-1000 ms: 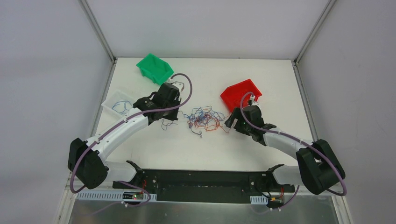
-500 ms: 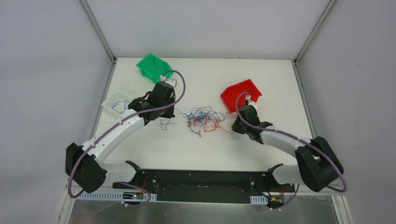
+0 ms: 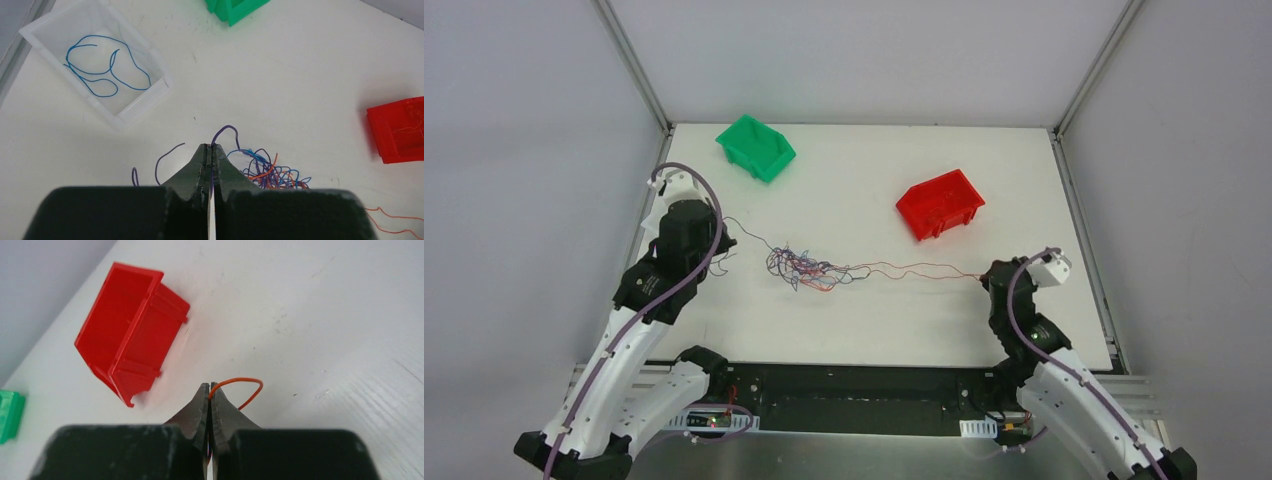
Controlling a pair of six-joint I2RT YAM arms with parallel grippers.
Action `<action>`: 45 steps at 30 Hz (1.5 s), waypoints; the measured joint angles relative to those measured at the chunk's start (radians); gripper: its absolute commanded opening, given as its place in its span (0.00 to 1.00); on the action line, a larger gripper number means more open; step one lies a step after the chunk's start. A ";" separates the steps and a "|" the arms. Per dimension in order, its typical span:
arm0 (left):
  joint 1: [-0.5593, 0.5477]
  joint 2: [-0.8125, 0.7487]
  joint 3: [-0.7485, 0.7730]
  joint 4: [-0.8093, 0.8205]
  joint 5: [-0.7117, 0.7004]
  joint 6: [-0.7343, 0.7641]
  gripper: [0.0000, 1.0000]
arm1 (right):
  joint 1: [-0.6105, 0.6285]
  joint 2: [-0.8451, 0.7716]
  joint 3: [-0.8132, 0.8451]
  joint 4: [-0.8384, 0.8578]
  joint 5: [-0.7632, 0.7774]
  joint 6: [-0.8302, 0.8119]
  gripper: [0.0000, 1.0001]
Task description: Untangle the cables
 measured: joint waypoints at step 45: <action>0.000 0.195 0.095 -0.062 0.571 0.252 0.00 | 0.335 0.948 0.574 -0.150 -0.459 -0.215 0.80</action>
